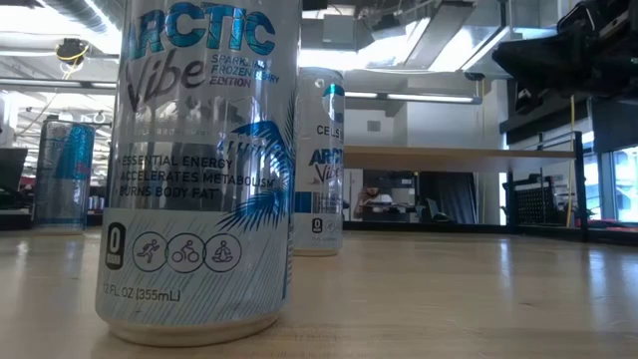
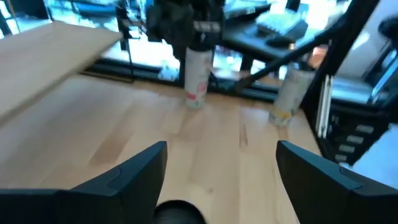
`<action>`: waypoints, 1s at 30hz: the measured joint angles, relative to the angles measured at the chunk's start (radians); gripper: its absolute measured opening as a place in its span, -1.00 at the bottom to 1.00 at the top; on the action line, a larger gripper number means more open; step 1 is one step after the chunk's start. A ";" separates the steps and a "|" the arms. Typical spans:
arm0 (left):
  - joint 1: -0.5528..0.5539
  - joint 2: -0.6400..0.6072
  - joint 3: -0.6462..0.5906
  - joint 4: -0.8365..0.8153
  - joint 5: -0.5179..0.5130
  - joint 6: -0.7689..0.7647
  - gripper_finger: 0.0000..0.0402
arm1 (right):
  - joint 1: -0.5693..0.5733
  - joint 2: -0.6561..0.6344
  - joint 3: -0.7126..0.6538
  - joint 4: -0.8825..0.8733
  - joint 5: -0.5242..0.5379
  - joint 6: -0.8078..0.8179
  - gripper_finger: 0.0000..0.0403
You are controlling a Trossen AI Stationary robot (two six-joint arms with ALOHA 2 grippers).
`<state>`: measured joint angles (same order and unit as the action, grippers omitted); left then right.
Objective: Place canned beverage on shelf
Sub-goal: Put the top white blue soda can on the shelf
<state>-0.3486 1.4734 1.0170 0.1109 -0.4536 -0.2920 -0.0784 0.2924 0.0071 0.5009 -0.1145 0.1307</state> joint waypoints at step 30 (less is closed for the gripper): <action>0.037 0.182 0.182 -0.458 -0.029 -0.244 0.42 | 0.000 0.000 0.000 -0.001 -0.010 0.020 -0.75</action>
<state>-0.3119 1.6556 1.1988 -0.3470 -0.4830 -0.5362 -0.0784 0.2923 0.0072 0.4999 -0.1242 0.1505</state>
